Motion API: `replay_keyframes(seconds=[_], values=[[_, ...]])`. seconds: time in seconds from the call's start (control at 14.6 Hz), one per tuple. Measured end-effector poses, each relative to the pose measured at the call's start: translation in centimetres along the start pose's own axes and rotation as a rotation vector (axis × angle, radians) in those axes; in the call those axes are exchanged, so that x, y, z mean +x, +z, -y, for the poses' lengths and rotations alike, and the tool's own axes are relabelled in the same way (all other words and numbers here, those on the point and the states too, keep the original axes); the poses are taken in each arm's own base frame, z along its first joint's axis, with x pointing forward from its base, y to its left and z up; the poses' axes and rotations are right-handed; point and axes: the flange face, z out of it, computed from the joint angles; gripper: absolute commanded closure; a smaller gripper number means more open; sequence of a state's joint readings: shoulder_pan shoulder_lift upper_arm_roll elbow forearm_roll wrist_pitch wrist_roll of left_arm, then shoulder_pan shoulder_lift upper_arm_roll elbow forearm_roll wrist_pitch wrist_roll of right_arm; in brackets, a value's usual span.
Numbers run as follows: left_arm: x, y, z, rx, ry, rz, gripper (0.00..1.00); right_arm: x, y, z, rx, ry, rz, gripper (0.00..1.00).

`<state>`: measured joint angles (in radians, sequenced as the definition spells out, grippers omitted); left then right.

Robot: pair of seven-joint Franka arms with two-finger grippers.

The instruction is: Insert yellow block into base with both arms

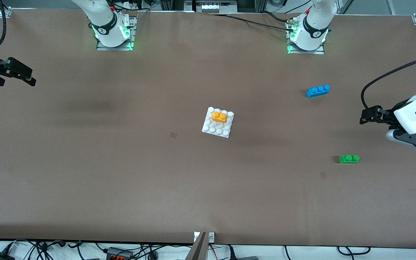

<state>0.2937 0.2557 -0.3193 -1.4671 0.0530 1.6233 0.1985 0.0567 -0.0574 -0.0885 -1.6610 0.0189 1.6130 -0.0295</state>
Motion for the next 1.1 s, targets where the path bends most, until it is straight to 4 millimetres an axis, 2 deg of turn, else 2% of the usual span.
replay_keyframes(seconds=[0.14,0.34,0.48,0.76,0.82,1.03,1.1], values=[[-1.6,-2.2,0.2,-0.016,-0.063,-0.027,0.00,0.0,0.0,0.0,0.000,0.000,0.000,0.00],[-5.3,-5.6,2.6,-0.066,-0.157,-0.050,0.00,0.0,0.0,0.0,0.000,0.000,0.000,0.00],[-7.0,-5.9,3.2,-0.088,-0.228,-0.001,0.00,0.0,0.0,0.0,0.000,0.000,0.001,0.00],[-6.9,-4.7,2.8,-0.095,-0.236,0.033,0.00,0.1,0.2,0.0,0.000,0.000,0.003,0.00],[-6.7,-4.7,2.2,-0.094,-0.225,0.034,0.00,0.1,0.2,0.0,0.000,0.000,0.003,0.00],[-5.6,-4.7,-1.7,-0.034,-0.163,0.046,0.00,0.2,0.3,0.0,0.000,0.000,0.005,0.00],[-5.5,-4.7,-2.5,-0.013,-0.154,0.050,0.00,0.2,0.3,0.0,0.000,0.000,0.005,0.00]])
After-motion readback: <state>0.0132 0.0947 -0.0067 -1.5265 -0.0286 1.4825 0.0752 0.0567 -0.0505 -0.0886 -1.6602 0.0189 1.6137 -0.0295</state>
